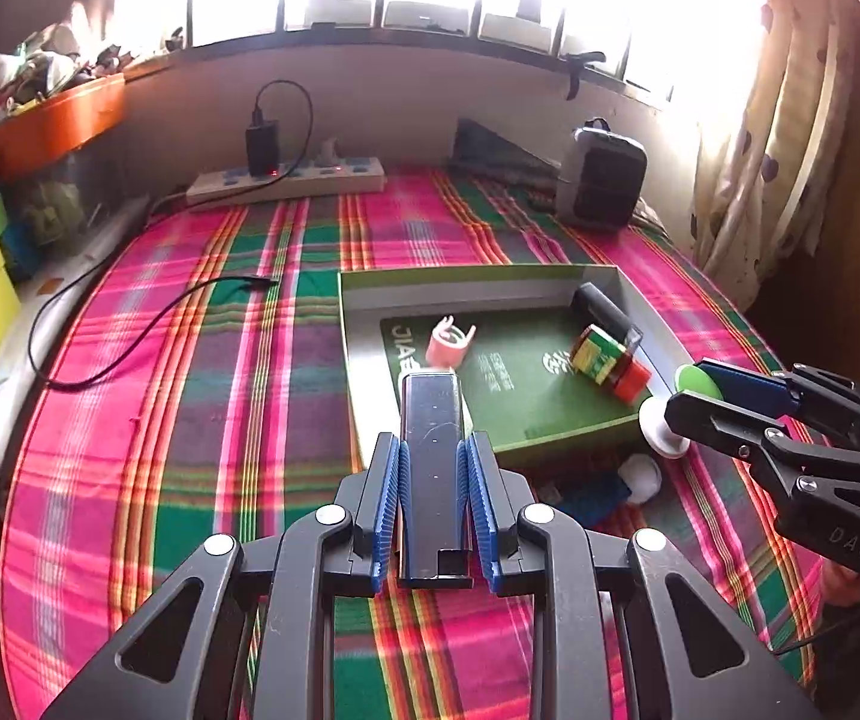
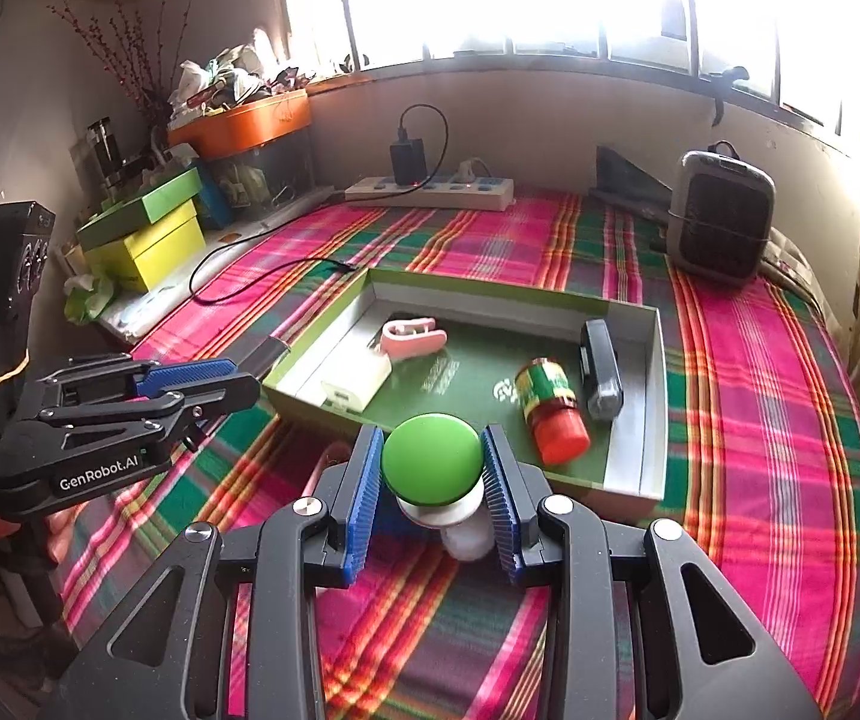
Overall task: Organize rigid objects
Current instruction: 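Carry the silver-black bar and green-topped knob over the green box tray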
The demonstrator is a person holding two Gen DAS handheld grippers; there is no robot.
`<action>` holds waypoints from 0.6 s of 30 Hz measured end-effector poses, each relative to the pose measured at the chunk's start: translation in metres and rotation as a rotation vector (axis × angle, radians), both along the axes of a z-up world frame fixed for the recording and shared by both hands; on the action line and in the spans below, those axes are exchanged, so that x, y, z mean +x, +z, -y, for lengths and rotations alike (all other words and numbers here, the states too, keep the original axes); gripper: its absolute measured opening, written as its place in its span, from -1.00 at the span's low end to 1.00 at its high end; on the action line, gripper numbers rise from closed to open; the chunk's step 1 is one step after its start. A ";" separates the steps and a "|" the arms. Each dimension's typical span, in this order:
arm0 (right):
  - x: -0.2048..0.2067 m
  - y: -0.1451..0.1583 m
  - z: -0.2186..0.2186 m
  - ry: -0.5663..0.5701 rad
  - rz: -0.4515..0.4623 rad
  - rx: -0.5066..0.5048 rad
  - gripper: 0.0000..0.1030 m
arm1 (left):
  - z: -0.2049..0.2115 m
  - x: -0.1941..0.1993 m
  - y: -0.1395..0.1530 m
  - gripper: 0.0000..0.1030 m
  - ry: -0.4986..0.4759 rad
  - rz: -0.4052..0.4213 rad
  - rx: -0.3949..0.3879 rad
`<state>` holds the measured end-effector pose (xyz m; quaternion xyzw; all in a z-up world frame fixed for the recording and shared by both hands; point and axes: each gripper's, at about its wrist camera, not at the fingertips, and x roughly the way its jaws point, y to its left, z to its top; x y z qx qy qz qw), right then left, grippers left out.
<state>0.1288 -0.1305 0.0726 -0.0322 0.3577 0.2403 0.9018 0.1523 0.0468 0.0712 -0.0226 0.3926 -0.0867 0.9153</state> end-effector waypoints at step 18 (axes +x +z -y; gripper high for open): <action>0.058 -0.018 -0.012 -0.012 -0.072 0.001 -0.32 | -0.002 0.060 -0.007 -0.57 -0.018 -0.028 -0.015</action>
